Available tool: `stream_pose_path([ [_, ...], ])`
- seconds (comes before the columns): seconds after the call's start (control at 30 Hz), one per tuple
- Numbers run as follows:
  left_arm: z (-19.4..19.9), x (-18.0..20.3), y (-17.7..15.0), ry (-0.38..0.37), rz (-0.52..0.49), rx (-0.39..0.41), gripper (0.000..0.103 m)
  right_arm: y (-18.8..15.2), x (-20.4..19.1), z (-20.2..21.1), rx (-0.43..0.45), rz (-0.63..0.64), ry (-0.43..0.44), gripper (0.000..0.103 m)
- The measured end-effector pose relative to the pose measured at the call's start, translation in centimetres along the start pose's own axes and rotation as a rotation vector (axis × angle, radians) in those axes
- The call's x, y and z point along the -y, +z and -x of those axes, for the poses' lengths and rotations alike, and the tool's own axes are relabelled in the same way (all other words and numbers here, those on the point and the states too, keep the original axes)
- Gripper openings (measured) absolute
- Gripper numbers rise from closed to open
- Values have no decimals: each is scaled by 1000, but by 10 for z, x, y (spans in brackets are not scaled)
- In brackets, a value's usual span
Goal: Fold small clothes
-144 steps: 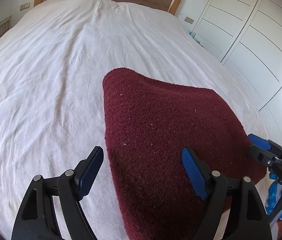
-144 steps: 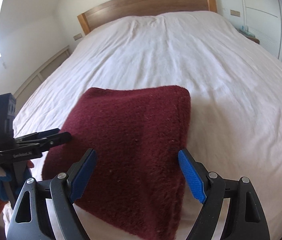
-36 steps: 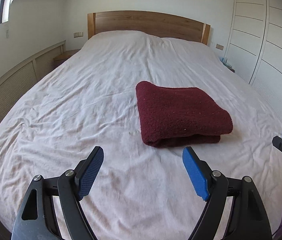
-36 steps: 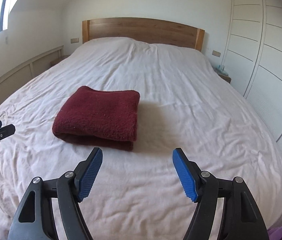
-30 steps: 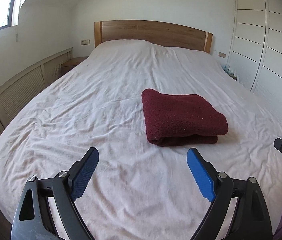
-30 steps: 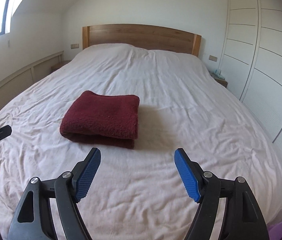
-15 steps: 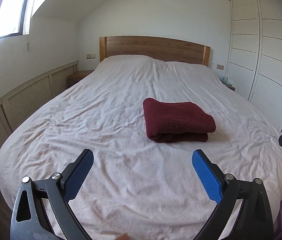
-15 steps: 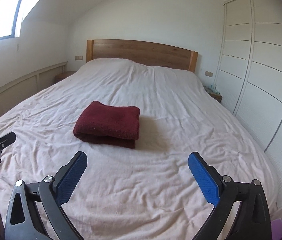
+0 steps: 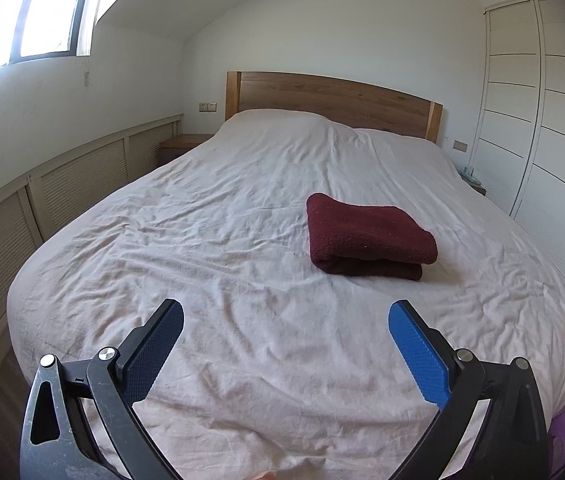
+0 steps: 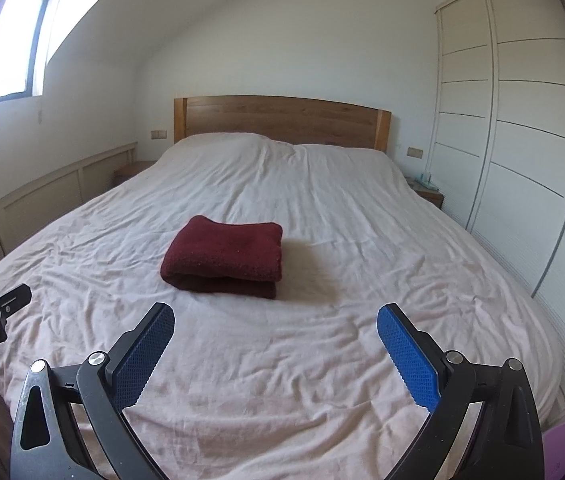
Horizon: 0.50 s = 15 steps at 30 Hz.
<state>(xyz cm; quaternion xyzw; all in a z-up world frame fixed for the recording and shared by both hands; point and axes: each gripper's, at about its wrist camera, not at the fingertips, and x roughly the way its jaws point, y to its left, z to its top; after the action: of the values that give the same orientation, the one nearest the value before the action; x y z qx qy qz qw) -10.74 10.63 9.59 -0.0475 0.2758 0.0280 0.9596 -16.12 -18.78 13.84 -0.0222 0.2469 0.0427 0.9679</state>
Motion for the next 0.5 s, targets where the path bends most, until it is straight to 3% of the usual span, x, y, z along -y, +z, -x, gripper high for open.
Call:
stream_pose_path([
  [0.5, 19, 1, 2, 36, -31, 32, 101, -1, 7, 15, 43, -27, 14, 102],
])
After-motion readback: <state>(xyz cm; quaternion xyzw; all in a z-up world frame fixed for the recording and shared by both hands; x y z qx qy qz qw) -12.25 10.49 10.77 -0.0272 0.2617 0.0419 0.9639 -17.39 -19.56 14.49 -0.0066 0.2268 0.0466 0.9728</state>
